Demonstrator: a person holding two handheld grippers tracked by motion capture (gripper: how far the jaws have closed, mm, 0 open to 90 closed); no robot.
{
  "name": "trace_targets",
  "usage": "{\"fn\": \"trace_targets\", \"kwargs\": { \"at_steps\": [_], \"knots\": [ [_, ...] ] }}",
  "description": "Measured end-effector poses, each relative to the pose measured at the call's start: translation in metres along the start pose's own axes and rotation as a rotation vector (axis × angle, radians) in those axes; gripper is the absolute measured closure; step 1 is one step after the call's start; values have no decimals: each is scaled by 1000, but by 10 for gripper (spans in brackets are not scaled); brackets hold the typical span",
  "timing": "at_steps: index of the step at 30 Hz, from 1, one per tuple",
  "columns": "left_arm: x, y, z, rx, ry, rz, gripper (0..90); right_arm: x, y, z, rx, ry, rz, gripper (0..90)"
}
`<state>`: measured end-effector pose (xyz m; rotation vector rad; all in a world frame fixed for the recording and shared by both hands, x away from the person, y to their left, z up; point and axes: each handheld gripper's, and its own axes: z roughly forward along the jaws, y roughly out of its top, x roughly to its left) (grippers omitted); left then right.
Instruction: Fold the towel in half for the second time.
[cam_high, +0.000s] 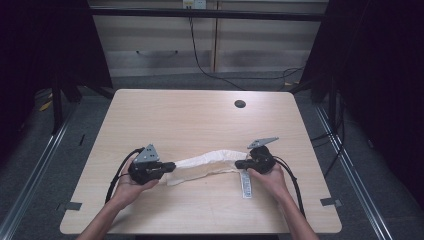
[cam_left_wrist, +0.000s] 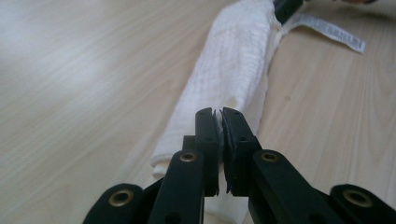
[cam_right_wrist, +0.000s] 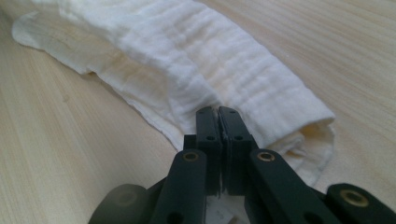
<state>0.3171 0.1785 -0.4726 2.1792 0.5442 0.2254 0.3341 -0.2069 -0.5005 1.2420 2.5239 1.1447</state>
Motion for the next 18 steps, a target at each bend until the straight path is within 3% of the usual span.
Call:
{"fn": "trace_targets", "kwargs": {
  "at_steps": [5, 8, 10, 11, 14, 18],
  "knots": [
    [-4, -11, 12, 63, -14, 14, 859, 3, -1, 0, -7, -13, -7, 880],
    [-6, -16, 16, 94, 1, 28, 858, 4, -1, 0, -10, -27, -32, 880],
    [-2, -18, 16, 92, -2, 26, 858, 7, -2, -1, -11, -58, -70, 880],
    [0, -18, 15, 96, 17, 28, 858, 7, -2, -1, -13, -59, -76, 880],
    [4, -21, 15, 83, 19, 10, 859, 5, -5, -8, -21, -86, -81, 882],
    [4, -20, 16, 94, 32, 24, 859, 6, -11, -18, -24, -112, -95, 882]
  ]
}}
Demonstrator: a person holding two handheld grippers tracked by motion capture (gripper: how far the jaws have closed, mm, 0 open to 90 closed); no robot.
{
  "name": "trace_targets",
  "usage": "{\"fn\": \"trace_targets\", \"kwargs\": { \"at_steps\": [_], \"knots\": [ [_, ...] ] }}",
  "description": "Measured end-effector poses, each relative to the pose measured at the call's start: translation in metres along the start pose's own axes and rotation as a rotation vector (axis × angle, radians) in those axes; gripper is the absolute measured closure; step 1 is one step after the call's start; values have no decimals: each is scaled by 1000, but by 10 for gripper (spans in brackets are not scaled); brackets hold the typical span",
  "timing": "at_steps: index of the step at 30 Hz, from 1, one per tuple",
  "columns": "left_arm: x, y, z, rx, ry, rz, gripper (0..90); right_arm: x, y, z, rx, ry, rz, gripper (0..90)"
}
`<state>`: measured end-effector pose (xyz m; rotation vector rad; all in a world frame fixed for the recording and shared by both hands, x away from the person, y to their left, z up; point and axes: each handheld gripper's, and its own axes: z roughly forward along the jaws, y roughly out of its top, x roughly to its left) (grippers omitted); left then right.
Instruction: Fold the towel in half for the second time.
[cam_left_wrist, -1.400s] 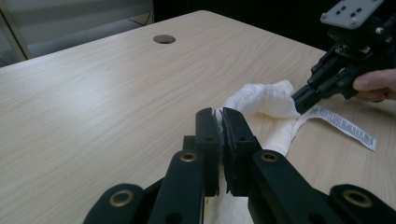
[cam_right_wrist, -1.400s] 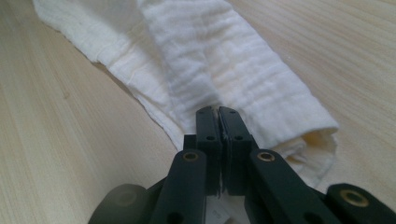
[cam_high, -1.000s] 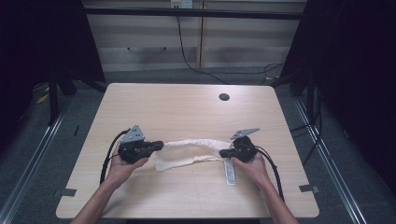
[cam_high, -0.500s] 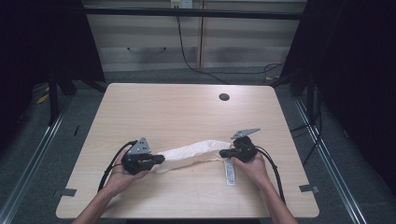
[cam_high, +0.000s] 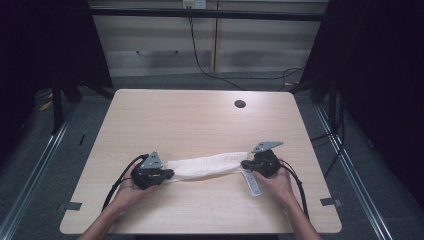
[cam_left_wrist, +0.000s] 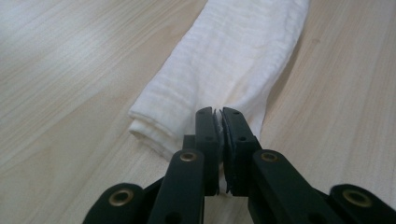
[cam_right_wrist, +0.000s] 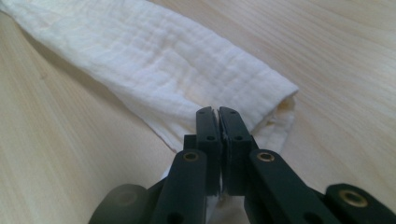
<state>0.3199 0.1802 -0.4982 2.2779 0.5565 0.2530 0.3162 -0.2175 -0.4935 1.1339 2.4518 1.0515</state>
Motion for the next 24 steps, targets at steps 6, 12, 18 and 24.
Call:
{"fn": "trace_targets", "kwargs": {
  "at_steps": [6, 12, 18, 24],
  "knots": [
    [3, 0, 2, -17, -5, -26, 860, 15, -11, -15, -23, -25, -72, 881],
    [3, -3, 2, -32, -13, -48, 859, 18, -26, -15, -33, 5, -51, 870],
    [3, -6, -2, -43, -25, -73, 817, 17, -27, -19, -43, 38, -4, 756],
    [-2, -2, -11, -60, -21, -62, 704, 17, -29, -27, -70, 45, 25, 671]
  ]
}}
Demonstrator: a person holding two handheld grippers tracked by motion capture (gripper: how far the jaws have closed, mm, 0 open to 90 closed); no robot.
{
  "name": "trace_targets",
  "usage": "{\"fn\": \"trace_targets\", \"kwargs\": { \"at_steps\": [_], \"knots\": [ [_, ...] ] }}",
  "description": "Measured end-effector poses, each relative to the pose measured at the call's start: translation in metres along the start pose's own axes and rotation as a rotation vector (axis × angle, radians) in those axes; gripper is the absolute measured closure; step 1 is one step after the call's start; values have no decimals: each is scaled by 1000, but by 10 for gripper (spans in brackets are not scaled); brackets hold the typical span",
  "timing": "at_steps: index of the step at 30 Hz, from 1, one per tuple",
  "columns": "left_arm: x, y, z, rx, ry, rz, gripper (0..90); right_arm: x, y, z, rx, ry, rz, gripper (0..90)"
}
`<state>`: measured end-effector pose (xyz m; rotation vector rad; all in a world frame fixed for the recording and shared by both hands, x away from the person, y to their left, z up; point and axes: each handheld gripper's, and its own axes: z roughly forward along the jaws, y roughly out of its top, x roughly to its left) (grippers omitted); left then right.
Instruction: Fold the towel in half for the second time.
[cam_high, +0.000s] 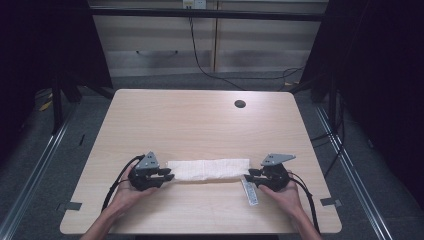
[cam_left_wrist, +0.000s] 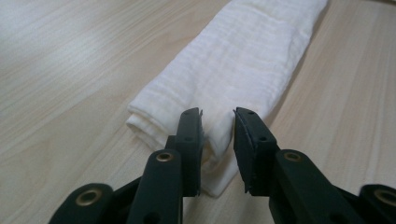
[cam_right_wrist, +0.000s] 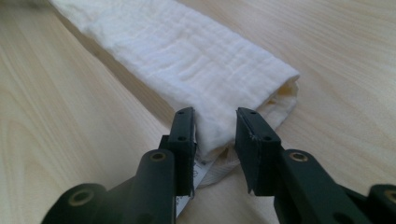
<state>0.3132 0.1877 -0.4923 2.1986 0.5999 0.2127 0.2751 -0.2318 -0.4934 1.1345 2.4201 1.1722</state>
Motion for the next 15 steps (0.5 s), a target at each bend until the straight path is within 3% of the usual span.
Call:
{"fn": "trace_targets", "kwargs": {
  "at_steps": [5, 9, 11, 15],
  "knots": [
    [0, 5, -14, -63, -19, -48, 583, 3, 3, -14, -64, 36, 21, 638],
    [3, 4, -29, -81, -39, -68, 526, 2, 6, -26, -112, 28, 63, 597],
    [5, 3, -37, -91, -23, -90, 497, -1, 7, -31, -131, 18, 77, 566],
    [13, -2, -53, -80, 20, -176, 415, -2, 7, -42, -167, -1, 111, 535]
  ]
}}
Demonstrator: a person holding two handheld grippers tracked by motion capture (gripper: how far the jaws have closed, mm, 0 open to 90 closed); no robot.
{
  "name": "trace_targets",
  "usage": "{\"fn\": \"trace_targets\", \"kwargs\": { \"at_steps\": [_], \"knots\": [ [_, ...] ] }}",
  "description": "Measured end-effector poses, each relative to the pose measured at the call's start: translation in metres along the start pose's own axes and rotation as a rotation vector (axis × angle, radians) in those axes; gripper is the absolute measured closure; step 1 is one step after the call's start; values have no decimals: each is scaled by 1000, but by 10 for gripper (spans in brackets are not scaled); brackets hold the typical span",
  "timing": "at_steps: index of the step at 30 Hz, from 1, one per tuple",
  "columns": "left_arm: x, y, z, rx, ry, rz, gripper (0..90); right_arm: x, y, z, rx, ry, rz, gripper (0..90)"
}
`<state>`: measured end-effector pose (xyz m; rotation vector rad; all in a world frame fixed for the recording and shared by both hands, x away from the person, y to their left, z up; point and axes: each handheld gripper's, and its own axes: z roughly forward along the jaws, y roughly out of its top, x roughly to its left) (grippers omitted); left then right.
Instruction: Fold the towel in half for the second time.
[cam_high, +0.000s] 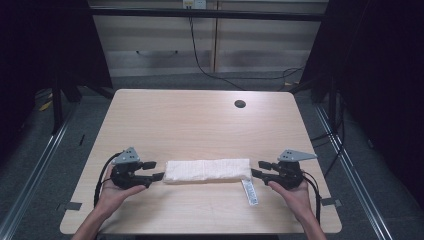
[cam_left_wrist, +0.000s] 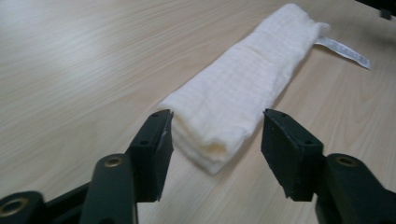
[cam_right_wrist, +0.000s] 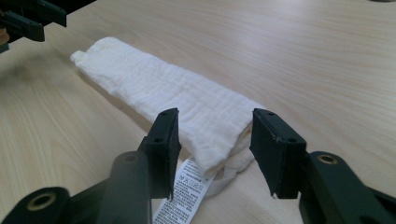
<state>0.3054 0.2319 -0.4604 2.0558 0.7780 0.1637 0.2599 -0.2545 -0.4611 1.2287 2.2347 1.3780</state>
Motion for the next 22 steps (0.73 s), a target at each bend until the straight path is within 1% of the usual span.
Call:
{"fn": "trace_targets", "kwargs": {
  "at_steps": [1, 2, 3, 4, 6, 9, 10, 11, 12, 13, 14, 15, 16, 17, 18, 19, 20, 21, 22],
  "knots": [
    [1, -2, -5, -17, 3, -9, 399, 0, 0, -3, 3, 12, 0, 559],
    [1, -4, -10, -34, -6, -16, 384, 0, -1, -5, -2, 4, -3, 547],
    [1, -6, -14, -46, -10, -13, 383, 1, -2, -8, -2, -10, -1, 536],
    [0, -8, -18, -47, -4, -6, 379, 1, -4, -11, -1, -16, -2, 522],
    [0, -14, -22, -38, -1, -6, 367, 0, -8, -15, 0, -30, 10, 506],
    [0, -25, -21, -23, 38, -12, 352, -2, -15, -24, 5, -52, 25, 489],
    [1, -28, -20, -20, 47, -21, 332, -3, -18, -27, 7, -63, 28, 482],
    [3, -30, -20, -10, 46, -34, 321, -4, -20, -30, 6, -75, 30, 475],
    [4, -32, -21, -11, 61, -56, 306, -6, -23, -33, 1, -85, 40, 473],
    [5, -33, -22, -24, 61, -77, 277, -8, -25, -37, -9, -97, 48, 464],
    [7, -34, -23, -25, 53, -85, 269, -9, -28, -40, -22, -113, 54, 455],
    [7, -36, -24, -28, 61, -95, 266, -11, -31, -43, -31, -126, 62, 447],
    [9, -39, -25, -24, 68, -101, 246, -13, -33, -46, -38, -141, 70, 434],
    [11, -42, -25, -21, 65, -114, 227, -15, -34, -49, -46, -151, 75, 424],
    [14, -44, -24, -12, 70, -121, 225, -16, -35, -52, -51, -166, 78, 412],
    [15, -46, -23, 4, 85, -122, 209, -16, -36, -54, -56, -177, 84, 402],
    [17, -47, -23, 8, 98, -131, 168, -17, -38, -55, -65, -176, 91, 396],
    [18, -49, -23, 3, 93, -151, 164, -18, -39, -55, -67, -175, 101, 389],
    [18, -50, -22, 1, 84, -156, 171, -18, -40, -55, -62, -182, 106, 384]
  ]
}}
